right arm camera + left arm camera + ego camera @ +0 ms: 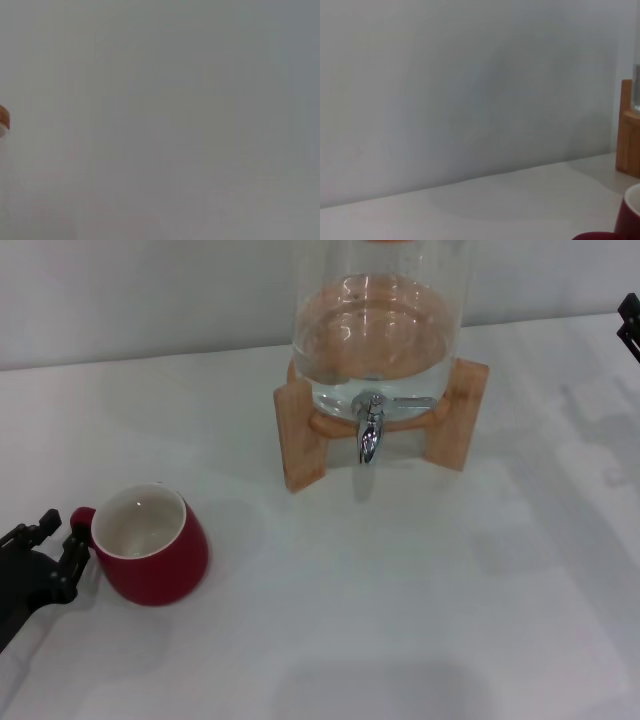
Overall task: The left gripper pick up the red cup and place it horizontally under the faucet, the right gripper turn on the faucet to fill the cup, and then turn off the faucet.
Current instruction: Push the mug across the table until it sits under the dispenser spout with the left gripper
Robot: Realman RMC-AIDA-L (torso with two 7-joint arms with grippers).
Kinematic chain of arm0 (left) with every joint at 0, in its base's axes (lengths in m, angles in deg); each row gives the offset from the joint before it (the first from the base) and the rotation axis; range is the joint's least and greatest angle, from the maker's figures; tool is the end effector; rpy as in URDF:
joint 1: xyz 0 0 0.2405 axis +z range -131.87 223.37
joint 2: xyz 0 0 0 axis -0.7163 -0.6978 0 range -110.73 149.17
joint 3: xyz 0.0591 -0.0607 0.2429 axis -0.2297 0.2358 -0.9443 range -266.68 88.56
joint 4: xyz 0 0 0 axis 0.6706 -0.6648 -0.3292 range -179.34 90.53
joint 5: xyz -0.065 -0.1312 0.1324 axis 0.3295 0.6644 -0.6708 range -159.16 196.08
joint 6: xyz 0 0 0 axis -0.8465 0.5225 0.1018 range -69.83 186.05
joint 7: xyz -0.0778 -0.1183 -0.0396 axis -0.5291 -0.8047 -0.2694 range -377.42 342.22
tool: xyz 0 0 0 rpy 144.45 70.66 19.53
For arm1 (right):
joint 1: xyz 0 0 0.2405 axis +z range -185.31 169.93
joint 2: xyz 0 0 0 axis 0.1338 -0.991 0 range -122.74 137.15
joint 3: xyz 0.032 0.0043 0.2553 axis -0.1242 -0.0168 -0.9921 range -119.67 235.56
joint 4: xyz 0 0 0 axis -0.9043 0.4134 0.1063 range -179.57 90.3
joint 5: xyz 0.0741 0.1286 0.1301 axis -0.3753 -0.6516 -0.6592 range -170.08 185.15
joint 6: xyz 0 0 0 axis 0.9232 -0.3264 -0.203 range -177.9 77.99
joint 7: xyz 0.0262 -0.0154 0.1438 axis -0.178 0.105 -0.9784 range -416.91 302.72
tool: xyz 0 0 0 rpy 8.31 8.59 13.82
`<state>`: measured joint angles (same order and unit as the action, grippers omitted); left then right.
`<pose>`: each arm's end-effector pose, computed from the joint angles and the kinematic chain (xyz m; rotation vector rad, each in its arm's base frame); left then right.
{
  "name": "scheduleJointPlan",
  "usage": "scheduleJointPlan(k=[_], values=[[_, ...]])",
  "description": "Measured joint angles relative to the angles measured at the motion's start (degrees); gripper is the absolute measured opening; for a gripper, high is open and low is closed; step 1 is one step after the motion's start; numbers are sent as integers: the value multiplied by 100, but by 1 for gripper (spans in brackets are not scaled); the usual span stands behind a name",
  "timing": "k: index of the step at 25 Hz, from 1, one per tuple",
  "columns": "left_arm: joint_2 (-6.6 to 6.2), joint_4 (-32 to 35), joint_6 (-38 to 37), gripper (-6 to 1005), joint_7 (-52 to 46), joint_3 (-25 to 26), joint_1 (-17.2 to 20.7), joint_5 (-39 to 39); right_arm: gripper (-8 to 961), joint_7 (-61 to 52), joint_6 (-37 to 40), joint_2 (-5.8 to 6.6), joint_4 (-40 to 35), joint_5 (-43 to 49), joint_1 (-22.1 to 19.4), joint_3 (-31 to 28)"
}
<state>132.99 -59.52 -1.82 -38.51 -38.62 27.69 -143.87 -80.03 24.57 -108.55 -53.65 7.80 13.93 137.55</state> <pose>-0.3372 0.2880 -0.0380 -2.0257 -0.5889 -0.6091 0.3411 0.3225 0.0650 -1.4371 0.5009 0.8630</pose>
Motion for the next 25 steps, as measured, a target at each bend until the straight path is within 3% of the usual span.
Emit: scheduleJointPlan(k=[5, 11, 25], values=[[-3, 0, 0, 362, -65, -12, -52, 0, 809, 0, 0, 0, 2, 0, 0, 3], [-32, 0, 2, 137, -71, -22, -82, -1, 808, 0, 5, 0, 5, 0, 0, 3], [-57, -10, 2, 130, -215, -167, -277, 1, 808, 0, 18, -3, 5, 0, 16, 2]])
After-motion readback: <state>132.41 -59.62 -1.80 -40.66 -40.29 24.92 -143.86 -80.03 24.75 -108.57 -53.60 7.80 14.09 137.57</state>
